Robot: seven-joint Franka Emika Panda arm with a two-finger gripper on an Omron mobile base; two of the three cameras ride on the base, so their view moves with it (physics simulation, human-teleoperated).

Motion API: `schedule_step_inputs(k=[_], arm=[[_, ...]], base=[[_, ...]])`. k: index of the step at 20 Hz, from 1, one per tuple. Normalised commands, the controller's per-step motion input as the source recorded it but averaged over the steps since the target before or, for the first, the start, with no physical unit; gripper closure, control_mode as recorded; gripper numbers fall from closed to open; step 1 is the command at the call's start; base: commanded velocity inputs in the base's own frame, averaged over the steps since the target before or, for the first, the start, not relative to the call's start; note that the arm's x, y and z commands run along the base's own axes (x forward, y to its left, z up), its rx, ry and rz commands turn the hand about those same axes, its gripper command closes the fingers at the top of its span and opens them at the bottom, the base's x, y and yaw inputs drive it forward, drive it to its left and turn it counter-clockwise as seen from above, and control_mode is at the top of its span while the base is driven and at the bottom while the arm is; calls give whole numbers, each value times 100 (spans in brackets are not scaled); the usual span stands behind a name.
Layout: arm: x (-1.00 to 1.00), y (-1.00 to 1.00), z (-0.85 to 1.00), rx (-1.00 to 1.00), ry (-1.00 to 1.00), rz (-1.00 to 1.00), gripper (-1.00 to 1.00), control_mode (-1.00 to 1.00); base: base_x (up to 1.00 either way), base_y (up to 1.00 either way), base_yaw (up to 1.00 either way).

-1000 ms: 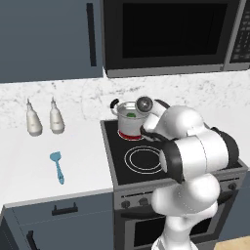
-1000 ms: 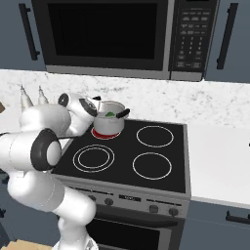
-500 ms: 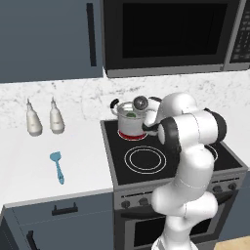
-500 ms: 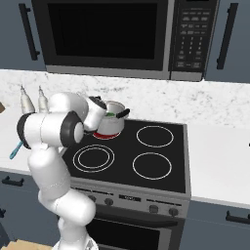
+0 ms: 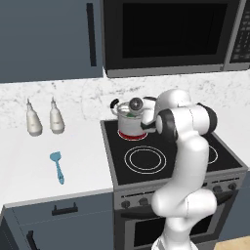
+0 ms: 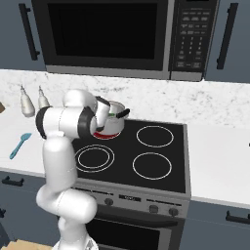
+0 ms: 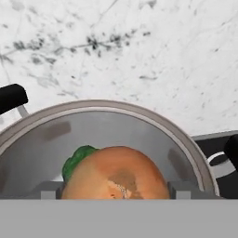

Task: Put the broccoli and onion in the pot. Retrieve the spatula and lightly stir the vegetables in the pot.

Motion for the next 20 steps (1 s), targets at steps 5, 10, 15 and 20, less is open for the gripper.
schedule_step_inputs(k=[5, 10, 15, 20], arm=[[10, 0, 7, 0, 0, -3, -100, -100], [0, 0, 45, 1, 0, -2, -100, -100], [-37, 0, 60, 2, -1, -1, -100, -100], [-100, 25, 62, 7, 0, 0, -100, -100]], base=[[0, 0, 0], [0, 0, 0], [0, 0, 0], [0, 0, 0]])
